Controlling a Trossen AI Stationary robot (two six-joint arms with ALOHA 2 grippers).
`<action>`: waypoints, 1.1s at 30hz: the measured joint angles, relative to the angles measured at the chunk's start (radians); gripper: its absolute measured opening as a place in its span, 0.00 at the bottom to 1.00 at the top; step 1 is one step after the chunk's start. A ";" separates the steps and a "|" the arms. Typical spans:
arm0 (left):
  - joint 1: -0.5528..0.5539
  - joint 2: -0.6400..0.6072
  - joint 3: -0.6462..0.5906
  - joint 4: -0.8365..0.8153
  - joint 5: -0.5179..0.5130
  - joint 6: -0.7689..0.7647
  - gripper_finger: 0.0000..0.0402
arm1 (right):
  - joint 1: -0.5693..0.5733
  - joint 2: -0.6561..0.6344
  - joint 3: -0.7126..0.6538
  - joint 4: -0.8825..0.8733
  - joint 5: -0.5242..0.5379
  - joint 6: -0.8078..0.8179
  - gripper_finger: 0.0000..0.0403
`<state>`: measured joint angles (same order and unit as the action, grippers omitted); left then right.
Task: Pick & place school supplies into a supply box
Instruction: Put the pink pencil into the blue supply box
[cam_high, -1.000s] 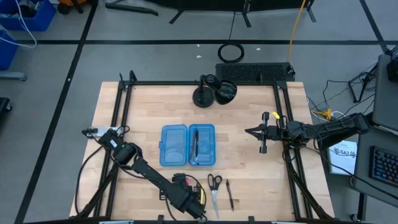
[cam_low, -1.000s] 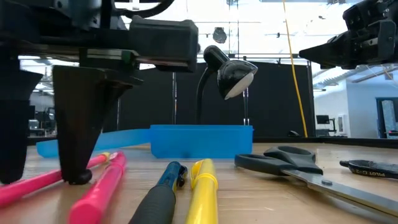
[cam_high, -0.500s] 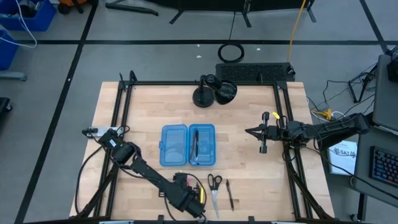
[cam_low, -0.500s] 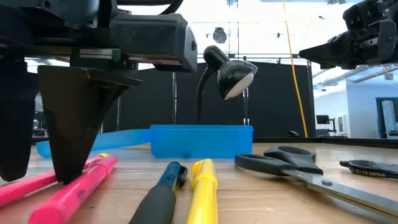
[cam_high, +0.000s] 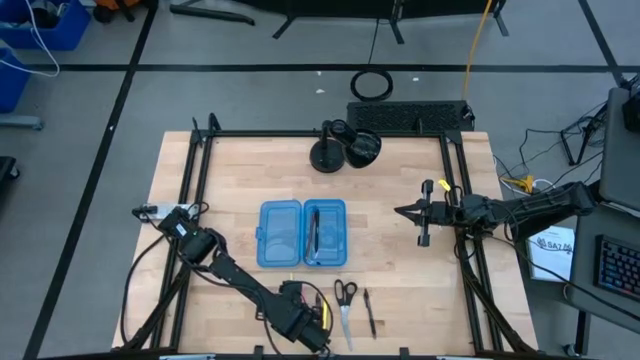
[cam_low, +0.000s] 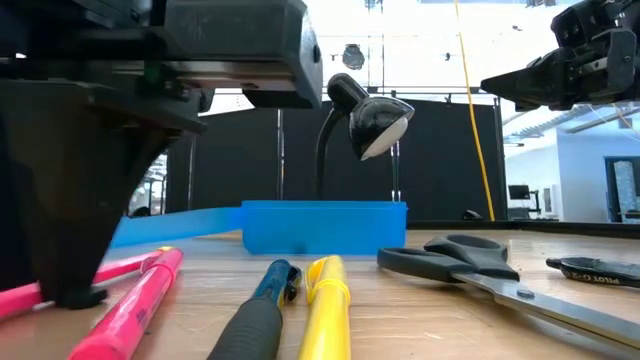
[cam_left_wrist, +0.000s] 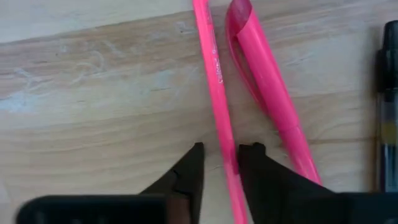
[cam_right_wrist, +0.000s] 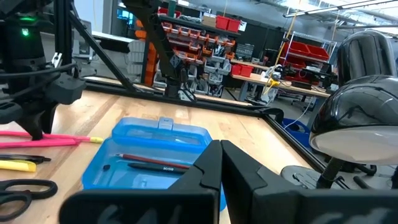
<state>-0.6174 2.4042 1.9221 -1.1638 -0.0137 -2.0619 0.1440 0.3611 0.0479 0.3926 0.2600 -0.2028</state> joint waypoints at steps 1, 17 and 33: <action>0.001 0.000 0.000 -0.002 0.005 0.002 0.20 | 0.000 0.000 0.000 0.000 0.000 0.000 0.00; -0.077 -0.019 0.000 -0.041 -0.217 -0.103 0.03 | 0.000 0.000 0.000 -0.001 -0.001 0.008 0.00; -0.135 -0.077 0.018 -0.072 -0.302 -0.159 0.02 | 0.000 0.000 0.000 -0.001 -0.001 0.008 0.00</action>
<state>-0.7521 2.3272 1.9405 -1.2355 -0.3156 -2.2208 0.1438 0.3611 0.0479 0.3916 0.2588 -0.1951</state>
